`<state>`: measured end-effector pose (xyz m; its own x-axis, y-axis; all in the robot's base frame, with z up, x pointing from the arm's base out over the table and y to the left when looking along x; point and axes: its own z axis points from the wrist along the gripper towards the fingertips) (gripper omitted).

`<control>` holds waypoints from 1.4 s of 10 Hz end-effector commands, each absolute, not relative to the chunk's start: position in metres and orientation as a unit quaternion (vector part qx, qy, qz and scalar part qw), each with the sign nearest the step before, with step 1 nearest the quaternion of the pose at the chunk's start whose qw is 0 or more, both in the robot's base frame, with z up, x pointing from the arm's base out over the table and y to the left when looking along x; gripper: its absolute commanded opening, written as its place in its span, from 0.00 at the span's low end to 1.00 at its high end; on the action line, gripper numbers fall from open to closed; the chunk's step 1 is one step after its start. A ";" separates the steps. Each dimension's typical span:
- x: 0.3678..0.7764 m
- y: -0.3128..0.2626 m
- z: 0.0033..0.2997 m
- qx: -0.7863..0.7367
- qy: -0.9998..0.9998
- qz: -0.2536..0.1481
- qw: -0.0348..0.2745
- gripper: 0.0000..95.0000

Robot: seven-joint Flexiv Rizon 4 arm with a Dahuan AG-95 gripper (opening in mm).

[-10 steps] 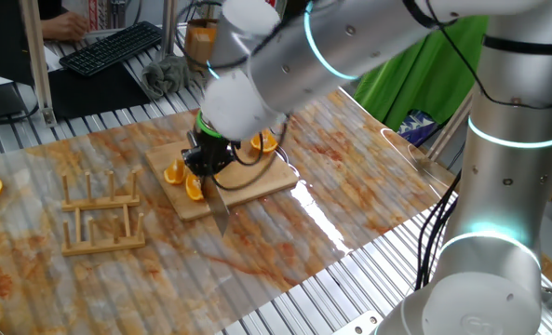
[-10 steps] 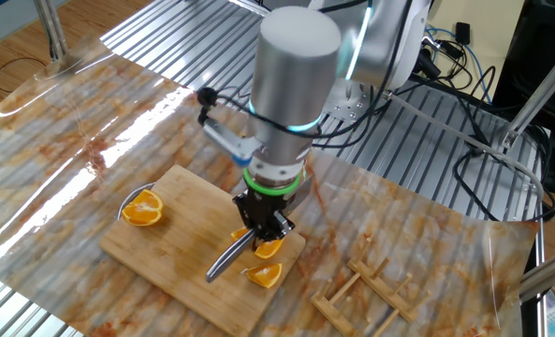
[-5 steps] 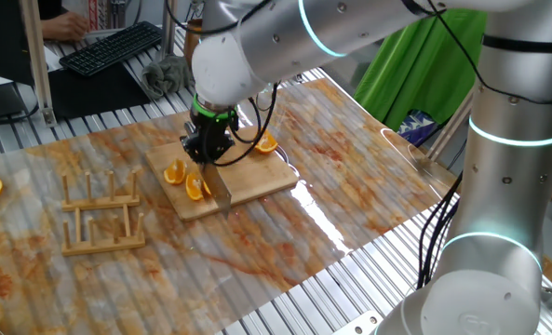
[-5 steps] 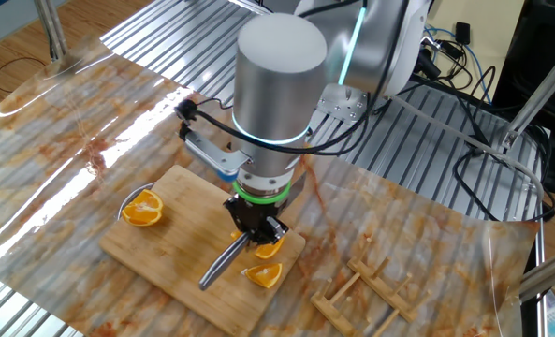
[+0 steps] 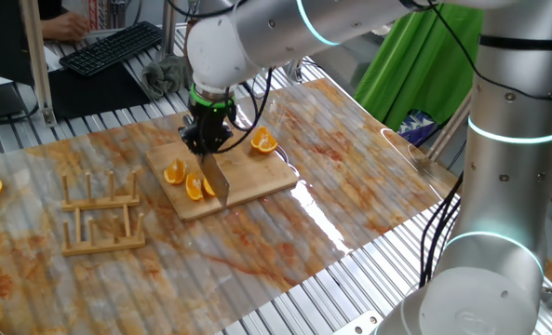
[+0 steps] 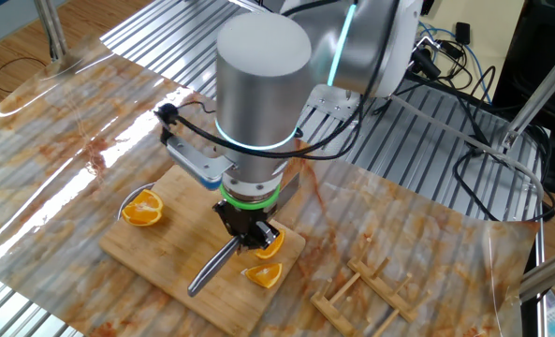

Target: Chop the orange

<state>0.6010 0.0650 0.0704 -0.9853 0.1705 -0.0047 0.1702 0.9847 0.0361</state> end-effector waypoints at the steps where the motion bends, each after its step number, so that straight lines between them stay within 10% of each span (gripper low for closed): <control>1: 0.612 0.065 0.072 0.089 0.996 0.019 0.002 0.00; 14: 0.581 0.102 0.070 0.144 0.988 0.046 -0.017 0.00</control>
